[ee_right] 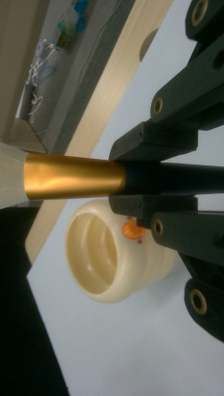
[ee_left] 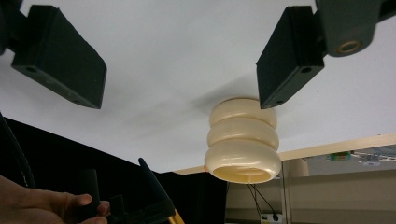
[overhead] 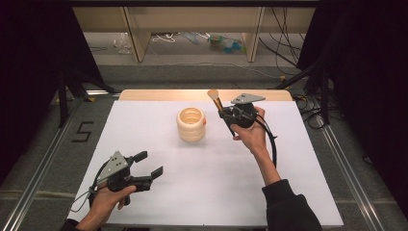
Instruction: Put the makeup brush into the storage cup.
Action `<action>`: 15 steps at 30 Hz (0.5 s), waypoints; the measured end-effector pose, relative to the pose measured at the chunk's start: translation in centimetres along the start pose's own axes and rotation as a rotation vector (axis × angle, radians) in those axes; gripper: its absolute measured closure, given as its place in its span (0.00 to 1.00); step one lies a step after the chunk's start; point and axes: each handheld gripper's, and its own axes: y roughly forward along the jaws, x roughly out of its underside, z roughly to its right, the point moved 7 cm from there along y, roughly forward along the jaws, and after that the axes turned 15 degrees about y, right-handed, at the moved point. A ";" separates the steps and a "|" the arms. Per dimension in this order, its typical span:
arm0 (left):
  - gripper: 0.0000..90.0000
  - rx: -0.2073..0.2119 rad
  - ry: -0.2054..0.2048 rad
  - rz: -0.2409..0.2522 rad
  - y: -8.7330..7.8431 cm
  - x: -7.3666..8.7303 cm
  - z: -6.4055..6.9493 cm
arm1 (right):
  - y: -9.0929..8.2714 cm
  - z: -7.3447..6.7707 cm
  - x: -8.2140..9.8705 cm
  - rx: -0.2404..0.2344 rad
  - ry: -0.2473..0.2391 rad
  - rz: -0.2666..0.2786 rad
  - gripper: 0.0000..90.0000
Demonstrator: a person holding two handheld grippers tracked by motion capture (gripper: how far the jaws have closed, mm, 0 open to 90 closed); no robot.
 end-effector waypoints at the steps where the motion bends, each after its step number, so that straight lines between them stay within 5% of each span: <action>1: 0.18 0.000 0.000 0.000 0.0 0.0 0.0 | 0.0 -0.1 -0.2 -0.004 0.002 0.020 0.82; 5: 0.18 -0.005 0.001 -0.008 -0.1 0.1 -0.1 | 0.0 -0.3 -0.8 -0.061 0.038 0.083 0.82; 15: 0.18 -0.006 -0.002 -0.004 -0.1 0.0 0.0 | 0.1 -0.9 -1.3 -0.093 0.058 0.133 0.82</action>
